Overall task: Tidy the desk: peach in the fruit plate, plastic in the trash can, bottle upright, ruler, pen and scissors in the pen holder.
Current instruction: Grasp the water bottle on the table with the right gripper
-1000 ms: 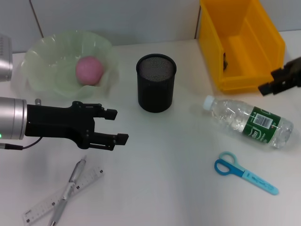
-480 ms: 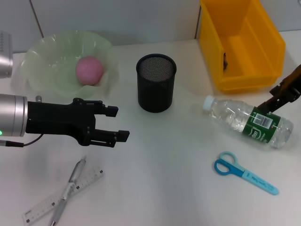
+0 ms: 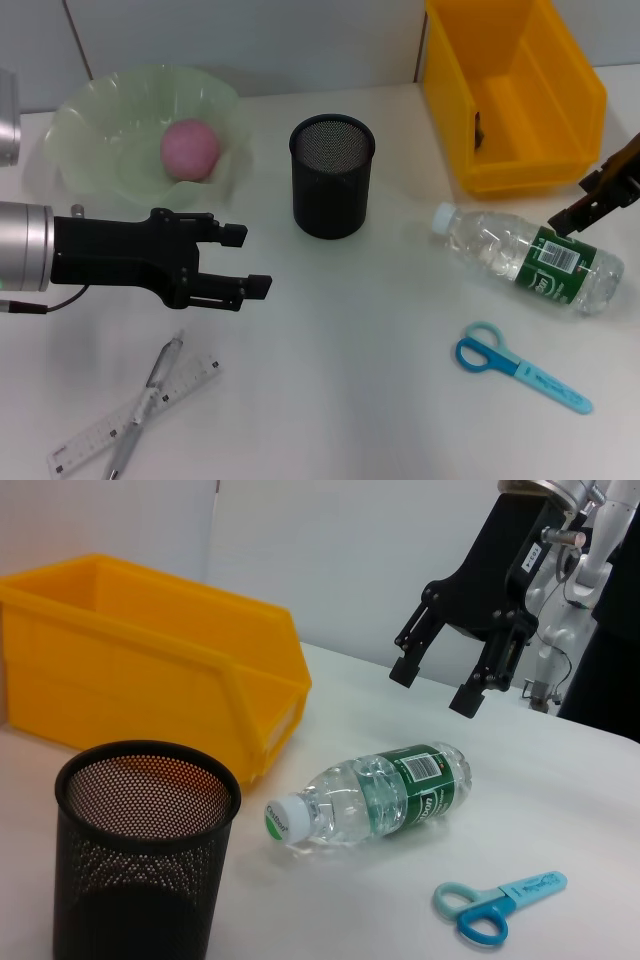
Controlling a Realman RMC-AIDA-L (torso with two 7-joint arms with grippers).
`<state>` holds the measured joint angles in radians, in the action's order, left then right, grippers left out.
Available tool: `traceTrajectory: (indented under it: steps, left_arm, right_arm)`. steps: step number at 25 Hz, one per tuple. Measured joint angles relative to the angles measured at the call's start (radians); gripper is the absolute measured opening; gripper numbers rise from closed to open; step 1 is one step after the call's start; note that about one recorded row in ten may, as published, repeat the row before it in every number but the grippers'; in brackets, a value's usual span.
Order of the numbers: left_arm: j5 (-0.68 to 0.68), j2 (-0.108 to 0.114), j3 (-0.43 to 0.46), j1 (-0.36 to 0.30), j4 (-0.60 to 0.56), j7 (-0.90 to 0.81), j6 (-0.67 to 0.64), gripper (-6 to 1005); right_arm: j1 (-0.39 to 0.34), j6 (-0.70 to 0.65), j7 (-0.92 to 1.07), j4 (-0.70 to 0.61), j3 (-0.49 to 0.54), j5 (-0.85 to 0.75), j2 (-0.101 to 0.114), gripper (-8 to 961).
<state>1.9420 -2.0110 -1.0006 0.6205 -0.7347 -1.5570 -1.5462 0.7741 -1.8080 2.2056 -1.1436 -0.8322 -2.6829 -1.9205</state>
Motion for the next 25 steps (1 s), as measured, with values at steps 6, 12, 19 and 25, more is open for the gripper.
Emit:
traceTrajectory:
  steps: [6,12,19,25]
  left_arm:
    - [0.000,0.000,0.002,-0.001,0.000,0.000,0.000,808]
    - [0.000,-0.001,0.004,0.000,0.001,0.000,0.000,808]
    - [0.000,-0.001,0.004,-0.001,0.001,0.000,0.000,809]
    - [0.000,0.000,0.003,-0.002,0.001,0.000,0.000,809]
  right_arm:
    - [-0.007,0.013,-0.006,0.001,-0.054,-0.023,-0.009,806]
    - [0.000,0.061,-0.016,0.056,-0.113,-0.067,-0.020,820]
    - [0.003,0.146,-0.018,0.093,-0.179,-0.099,-0.049,815]
    - [0.023,0.203,-0.021,0.154,-0.219,-0.114,-0.065,811]
